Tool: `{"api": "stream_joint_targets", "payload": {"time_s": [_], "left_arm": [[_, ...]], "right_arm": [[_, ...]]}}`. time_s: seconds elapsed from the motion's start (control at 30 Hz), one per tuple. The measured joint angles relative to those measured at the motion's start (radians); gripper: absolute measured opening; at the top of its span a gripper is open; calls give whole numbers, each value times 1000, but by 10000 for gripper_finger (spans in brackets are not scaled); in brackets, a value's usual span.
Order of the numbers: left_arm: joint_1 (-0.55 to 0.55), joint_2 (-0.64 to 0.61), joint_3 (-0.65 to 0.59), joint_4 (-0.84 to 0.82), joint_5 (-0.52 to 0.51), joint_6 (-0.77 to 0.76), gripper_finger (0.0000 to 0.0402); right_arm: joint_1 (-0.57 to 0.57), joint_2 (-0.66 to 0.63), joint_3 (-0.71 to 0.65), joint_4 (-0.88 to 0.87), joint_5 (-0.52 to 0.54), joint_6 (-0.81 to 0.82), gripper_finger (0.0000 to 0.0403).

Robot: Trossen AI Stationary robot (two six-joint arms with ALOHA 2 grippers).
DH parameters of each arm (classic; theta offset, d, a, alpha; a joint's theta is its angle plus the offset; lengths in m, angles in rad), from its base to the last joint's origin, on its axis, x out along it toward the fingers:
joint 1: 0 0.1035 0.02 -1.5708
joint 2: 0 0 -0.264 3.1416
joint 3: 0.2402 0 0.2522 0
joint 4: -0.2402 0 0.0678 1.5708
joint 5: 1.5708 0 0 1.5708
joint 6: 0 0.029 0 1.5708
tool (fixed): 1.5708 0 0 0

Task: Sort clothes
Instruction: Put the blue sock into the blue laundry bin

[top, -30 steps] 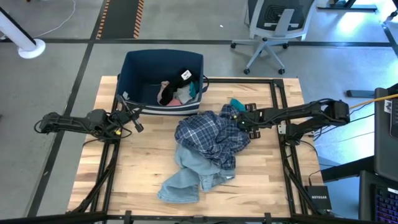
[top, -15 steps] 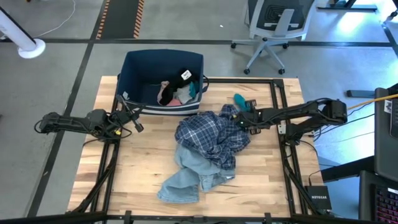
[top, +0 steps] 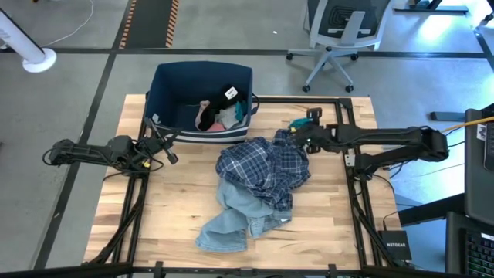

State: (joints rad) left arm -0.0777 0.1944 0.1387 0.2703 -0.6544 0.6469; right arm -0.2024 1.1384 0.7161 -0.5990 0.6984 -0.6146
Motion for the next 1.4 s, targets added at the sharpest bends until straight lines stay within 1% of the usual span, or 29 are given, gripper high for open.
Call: {"api": "stream_joint_targets", "payload": {"time_s": [0.13, 0.27, 0.37, 0.5, 0.7, 0.77, 0.83, 0.93, 1.03, 1.23, 1.33, 1.4], "left_arm": [[0, 0, 0, 0, 0, 0, 1], [0, 0, 0, -1, 0, 0, 1], [0, 0, 0, 0, 0, 0, 1], [0, 0, 0, 0, 0, 0, 1], [0, 0, 0, 0, 0, 0, 1], [0, 0, 0, 0, 0, 0, 1], [0, 0, 0, 0, 0, 0, 1], [0, 0, 0, 0, 0, 0, 1], [0, 0, 0, 0, 0, 0, 1], [0, 0, 0, 0, 0, 0, 1], [0, 0, 0, 0, 0, 0, 1], [0, 0, 0, 0, 0, 0, 1]], "right_arm": [[0, -45, 54, 12, -9, -26, 28], [0, -67, 87, 97, -26, -90, 19], [0, -69, 103, 220, -83, -136, 16], [7, -69, 108, 400, -172, -182, 22], [78, -69, 108, 681, -194, -291, 24], [89, -63, 108, 784, -228, -332, 25], [91, -53, 108, 876, -283, -338, 25], [89, -20, 109, 995, -371, -337, 25], [89, 31, 109, 1095, -423, -351, 25], [80, 172, 119, 1322, -431, -454, 25], [63, 253, 184, 1332, -431, -468, 25], [46, 309, 244, 1306, -431, -468, 26]]}}
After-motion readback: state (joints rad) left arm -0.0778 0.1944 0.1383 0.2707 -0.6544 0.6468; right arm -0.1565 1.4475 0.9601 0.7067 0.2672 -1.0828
